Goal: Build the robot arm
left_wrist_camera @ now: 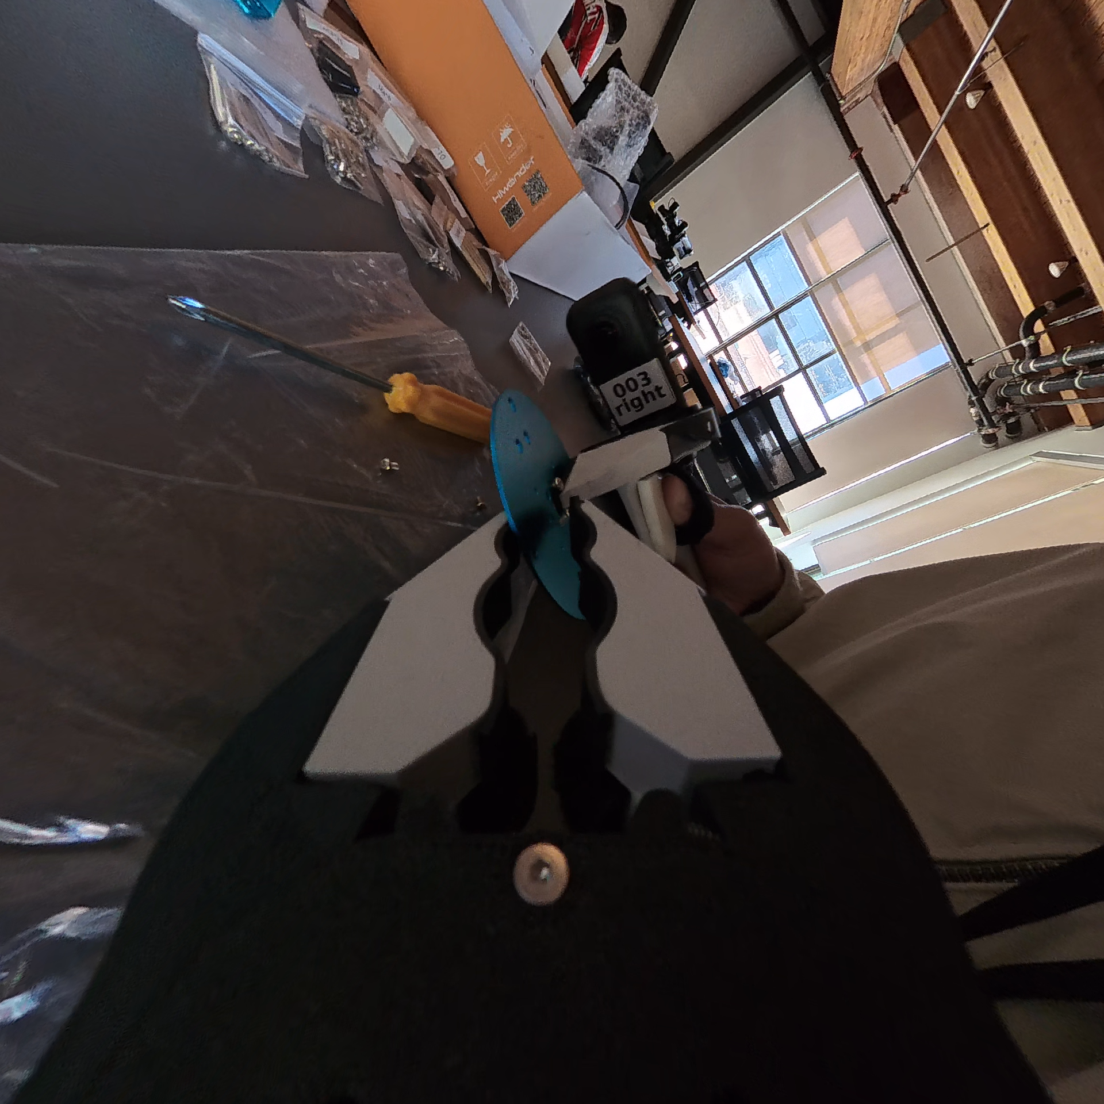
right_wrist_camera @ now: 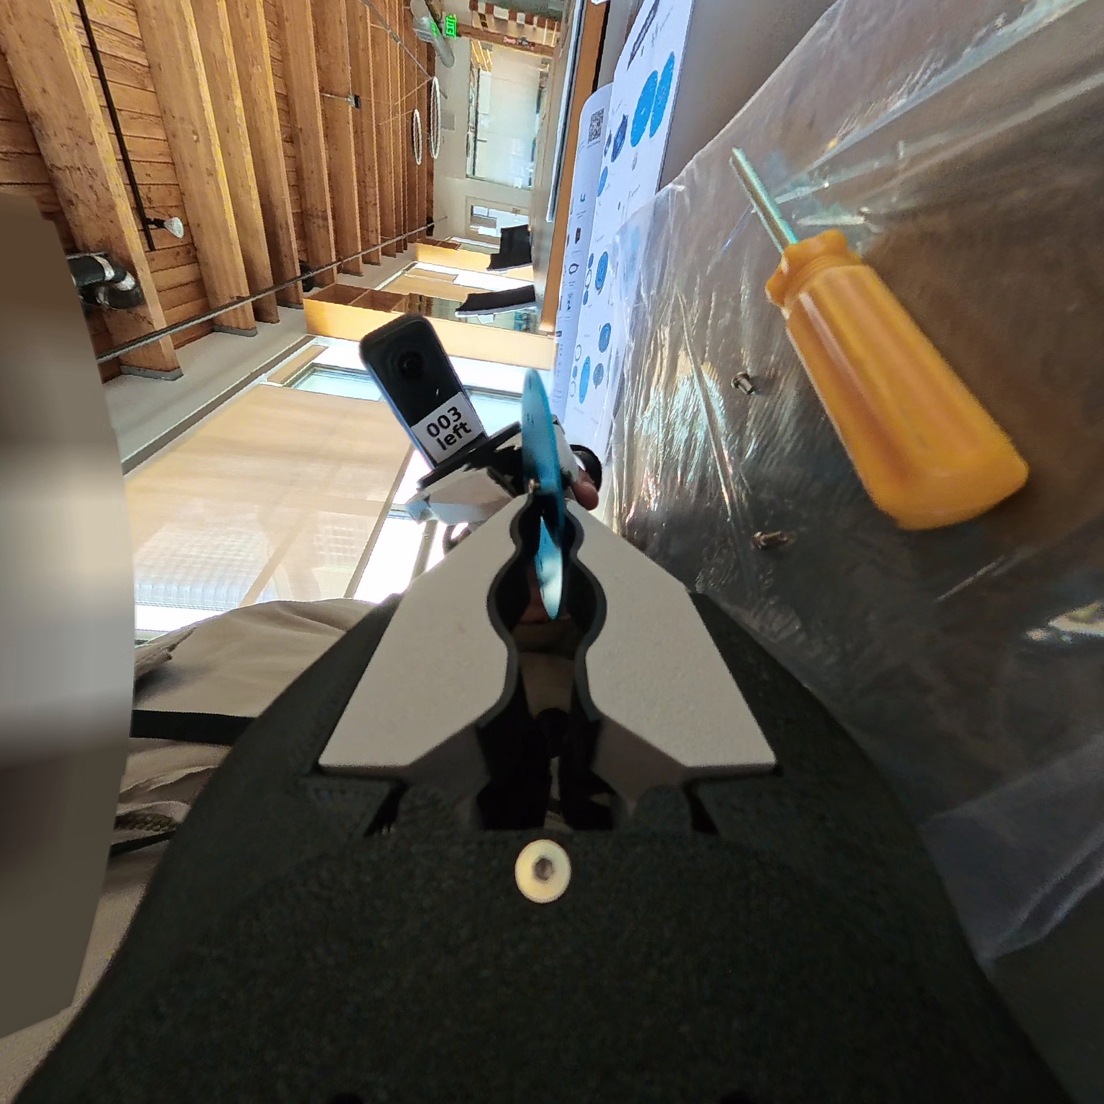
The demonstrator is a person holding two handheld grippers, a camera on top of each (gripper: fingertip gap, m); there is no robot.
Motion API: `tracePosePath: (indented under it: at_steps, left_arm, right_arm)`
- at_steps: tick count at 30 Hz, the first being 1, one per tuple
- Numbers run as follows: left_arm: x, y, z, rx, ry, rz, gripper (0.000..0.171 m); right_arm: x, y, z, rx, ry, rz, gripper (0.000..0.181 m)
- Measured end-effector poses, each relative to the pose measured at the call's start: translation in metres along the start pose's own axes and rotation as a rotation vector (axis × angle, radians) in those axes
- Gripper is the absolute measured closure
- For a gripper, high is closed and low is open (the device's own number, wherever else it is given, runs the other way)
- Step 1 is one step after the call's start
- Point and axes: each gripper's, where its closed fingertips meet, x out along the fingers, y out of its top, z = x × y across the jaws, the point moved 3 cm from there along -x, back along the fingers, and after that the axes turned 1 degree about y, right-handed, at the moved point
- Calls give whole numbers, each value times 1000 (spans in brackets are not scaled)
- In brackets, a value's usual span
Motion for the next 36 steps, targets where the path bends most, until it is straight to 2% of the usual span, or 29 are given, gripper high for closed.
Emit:
tracePosePath:
  at_steps: [11, 18, 22, 24, 28, 36]
  left_arm:
    - [-6, 5, -2, -45, -11, 34, 153]
    - [-10, 8, 7, -193, -154, 66, 154]
    - [-14, 8, 8, -264, -201, 83, 166]
    - [-17, 8, 8, -284, -212, 85, 167]
    - [-21, 6, 7, -310, -215, 78, 167]
    - [-28, -1, 0, -293, -131, 10, 166]
  right_arm:
    - [-1, 3, -1, -3, 10, 12, 178]
    - [1, -1, -6, 16, 54, -17, 178]
    - [5, -5, -11, 12, 81, -45, 178]
    - [7, -6, -13, -4, 74, -59, 177]
    - [10, -6, -14, -39, 43, -89, 177]
    - [19, -10, -9, -56, 2, -137, 177]
